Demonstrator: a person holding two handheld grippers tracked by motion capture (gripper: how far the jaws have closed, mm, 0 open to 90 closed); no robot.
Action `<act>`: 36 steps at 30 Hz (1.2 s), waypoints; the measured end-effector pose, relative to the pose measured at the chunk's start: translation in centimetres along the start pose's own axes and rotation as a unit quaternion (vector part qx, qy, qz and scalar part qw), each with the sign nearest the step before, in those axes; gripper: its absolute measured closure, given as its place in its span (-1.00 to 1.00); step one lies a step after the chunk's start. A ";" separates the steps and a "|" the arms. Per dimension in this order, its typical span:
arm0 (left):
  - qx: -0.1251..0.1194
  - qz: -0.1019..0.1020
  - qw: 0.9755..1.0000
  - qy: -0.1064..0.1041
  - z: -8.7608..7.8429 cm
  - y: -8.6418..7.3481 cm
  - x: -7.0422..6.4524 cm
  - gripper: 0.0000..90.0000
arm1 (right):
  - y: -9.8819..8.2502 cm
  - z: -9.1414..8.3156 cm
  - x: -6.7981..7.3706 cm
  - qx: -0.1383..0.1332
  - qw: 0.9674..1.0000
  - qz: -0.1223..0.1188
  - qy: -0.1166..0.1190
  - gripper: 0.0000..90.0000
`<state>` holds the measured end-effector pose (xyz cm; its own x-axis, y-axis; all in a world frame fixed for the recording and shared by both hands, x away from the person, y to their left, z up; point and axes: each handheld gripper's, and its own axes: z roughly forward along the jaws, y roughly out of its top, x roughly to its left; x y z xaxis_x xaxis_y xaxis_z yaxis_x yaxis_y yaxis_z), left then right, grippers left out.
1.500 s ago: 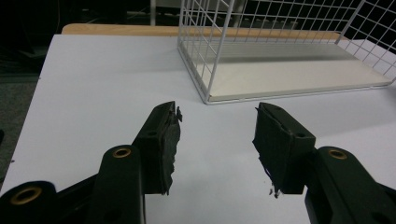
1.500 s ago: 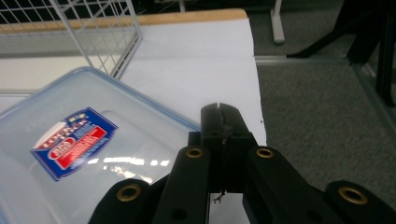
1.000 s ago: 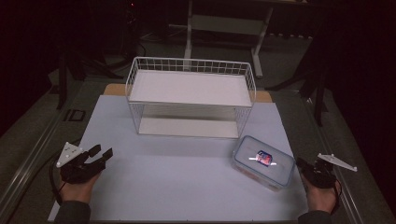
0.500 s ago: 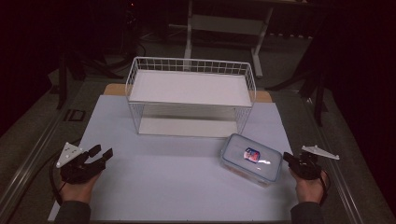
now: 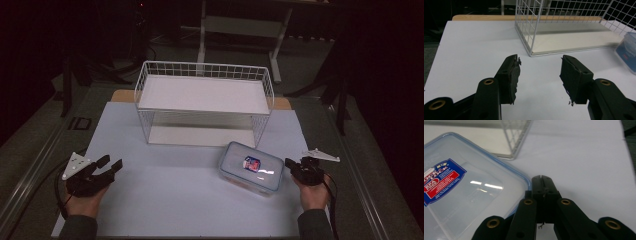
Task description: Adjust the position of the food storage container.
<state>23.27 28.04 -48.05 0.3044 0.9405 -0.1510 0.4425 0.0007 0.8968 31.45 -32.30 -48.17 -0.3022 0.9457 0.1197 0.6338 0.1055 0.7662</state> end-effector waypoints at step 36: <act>0.011 0.019 1.000 -0.014 0.6 0.0 -0.8 0.07 | 0.6 2.2 12.1 0.005 0.983 -0.159 0.092 0.99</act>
<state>23.56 27.10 -48.16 0.3443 0.9300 -0.1286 0.4484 -0.0426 0.8928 29.76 -20.16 -47.60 -0.6102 0.7922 -0.0123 0.4922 0.3912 0.7776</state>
